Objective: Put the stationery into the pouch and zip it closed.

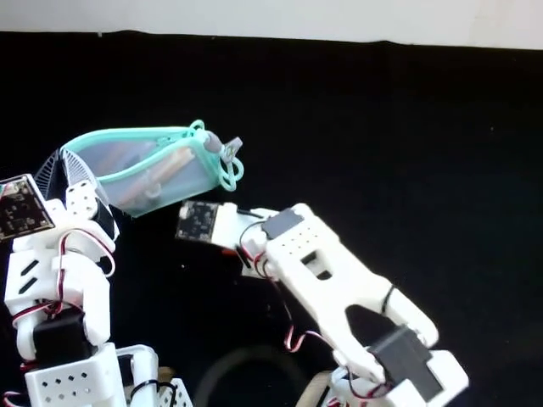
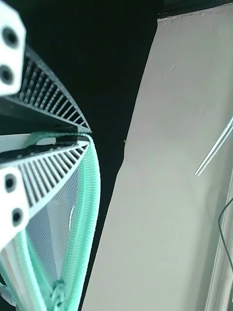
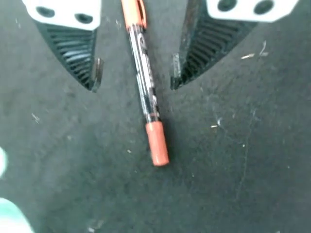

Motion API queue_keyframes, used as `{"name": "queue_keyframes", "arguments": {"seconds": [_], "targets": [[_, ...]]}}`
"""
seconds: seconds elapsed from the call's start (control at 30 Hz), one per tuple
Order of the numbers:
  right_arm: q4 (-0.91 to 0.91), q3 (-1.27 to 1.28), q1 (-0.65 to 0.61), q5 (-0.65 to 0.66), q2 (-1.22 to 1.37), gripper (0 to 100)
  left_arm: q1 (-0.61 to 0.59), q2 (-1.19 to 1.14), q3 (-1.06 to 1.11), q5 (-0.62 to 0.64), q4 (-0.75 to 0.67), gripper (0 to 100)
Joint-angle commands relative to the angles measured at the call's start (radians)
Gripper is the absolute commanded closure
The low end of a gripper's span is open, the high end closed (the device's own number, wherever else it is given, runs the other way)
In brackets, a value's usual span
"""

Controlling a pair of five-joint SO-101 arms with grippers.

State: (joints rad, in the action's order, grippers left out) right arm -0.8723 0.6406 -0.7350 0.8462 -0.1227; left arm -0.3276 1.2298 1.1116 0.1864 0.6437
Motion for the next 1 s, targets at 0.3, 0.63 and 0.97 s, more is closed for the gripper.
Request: {"name": "queue_keyframes", "arguments": {"seconds": [0.3,0.63,0.97], "targets": [[0.340,-0.002,-0.021,0.074,0.246,76.7,-0.059,-0.110,0.064,0.000,0.003,99],[0.354,-0.082,-0.018,0.138,0.401,76.9,-0.059,-0.111,0.070,0.000,0.005,99],[0.234,-0.136,-0.015,0.138,0.418,99.4,-0.059,-0.111,0.070,0.000,0.005,99]]}}
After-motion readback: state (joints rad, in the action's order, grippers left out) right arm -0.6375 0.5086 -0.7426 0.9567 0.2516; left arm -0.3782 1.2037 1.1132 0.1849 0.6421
